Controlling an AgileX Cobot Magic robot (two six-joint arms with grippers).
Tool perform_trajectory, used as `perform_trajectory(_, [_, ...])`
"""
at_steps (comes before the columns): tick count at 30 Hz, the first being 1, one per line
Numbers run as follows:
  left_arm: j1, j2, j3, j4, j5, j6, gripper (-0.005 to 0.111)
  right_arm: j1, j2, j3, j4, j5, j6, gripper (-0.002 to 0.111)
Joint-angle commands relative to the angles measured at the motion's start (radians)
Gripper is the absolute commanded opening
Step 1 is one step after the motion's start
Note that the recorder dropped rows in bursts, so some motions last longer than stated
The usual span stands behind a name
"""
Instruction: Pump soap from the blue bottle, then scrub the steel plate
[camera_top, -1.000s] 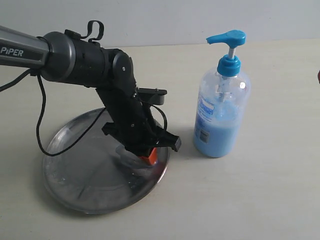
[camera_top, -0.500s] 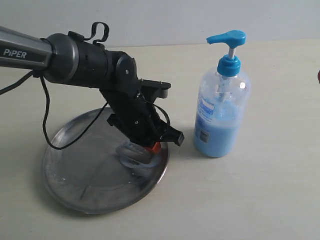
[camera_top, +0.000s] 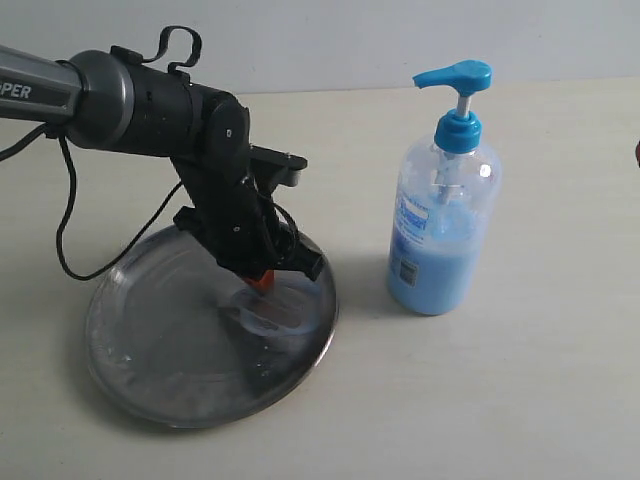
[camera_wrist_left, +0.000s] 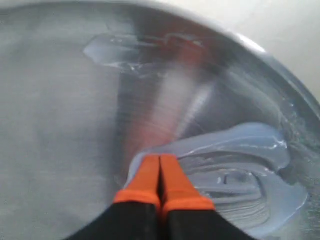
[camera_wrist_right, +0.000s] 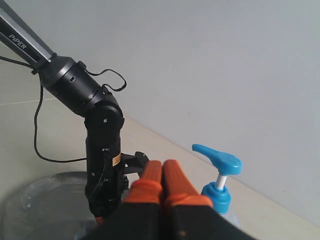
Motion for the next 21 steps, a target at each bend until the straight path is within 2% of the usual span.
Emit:
perform_trajectory(1, [0.006, -0.031, -0.008, 0.090, 0.041, -0.014, 0.000, 0.002, -0.001, 0.006, -0.005, -0.009, -0.004, 0.000])
perform_trajectory(4, [0.019, -0.033, -0.009, 0.138, 0.054, -0.053, 0.000, 0.002, -0.001, 0.006, -0.005, -0.009, -0.004, 0.000])
perform_trajectory(21, [0.023, -0.021, -0.009, 0.103, 0.067, -0.056, 0.000, 0.002, -0.001, 0.006, -0.005, -0.009, -0.004, 0.000])
